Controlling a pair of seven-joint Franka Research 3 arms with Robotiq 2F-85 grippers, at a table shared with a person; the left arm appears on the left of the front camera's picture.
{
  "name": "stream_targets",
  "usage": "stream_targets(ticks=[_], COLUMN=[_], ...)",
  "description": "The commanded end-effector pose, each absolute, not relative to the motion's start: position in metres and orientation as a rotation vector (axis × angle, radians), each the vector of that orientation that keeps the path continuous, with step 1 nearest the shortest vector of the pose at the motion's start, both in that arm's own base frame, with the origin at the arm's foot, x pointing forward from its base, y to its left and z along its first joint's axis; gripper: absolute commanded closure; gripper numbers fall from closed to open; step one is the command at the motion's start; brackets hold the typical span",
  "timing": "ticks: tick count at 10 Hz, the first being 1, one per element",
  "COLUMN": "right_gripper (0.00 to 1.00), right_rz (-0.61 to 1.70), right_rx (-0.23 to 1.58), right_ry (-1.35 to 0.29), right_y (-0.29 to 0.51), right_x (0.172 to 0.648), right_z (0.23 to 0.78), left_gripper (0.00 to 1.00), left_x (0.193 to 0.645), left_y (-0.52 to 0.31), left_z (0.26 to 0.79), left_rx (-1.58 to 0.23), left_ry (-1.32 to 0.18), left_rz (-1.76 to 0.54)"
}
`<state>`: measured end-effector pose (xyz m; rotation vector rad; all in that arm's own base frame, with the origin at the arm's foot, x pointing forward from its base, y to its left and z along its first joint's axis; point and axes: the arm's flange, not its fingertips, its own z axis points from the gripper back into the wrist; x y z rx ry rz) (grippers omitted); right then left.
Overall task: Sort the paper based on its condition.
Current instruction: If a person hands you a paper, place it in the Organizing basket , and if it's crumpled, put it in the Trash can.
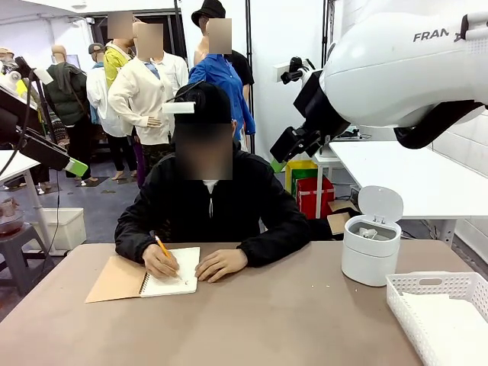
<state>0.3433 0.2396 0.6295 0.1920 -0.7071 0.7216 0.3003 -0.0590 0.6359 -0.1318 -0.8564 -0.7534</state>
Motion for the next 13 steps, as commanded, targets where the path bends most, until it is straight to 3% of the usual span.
stream_targets(ticks=[1, 13], right_gripper=[0.00, 0.00], right_rz=[0.720, 0.720], right_rx=[0.193, 0.193], right_ry=[-0.711, -0.711], right_y=[0.2394, 0.2394], right_x=[0.3436, 0.3436], right_z=[0.6284, 0.6284], left_gripper=[0.00, 0.00], left_x=[0.3002, 0.3002], left_y=[-0.0584, -0.0584], left_z=[0.6360, 0.6360], left_rx=[-0.128, -0.128], left_ry=[-0.856, -0.856], left_rz=[-0.750, -0.750])
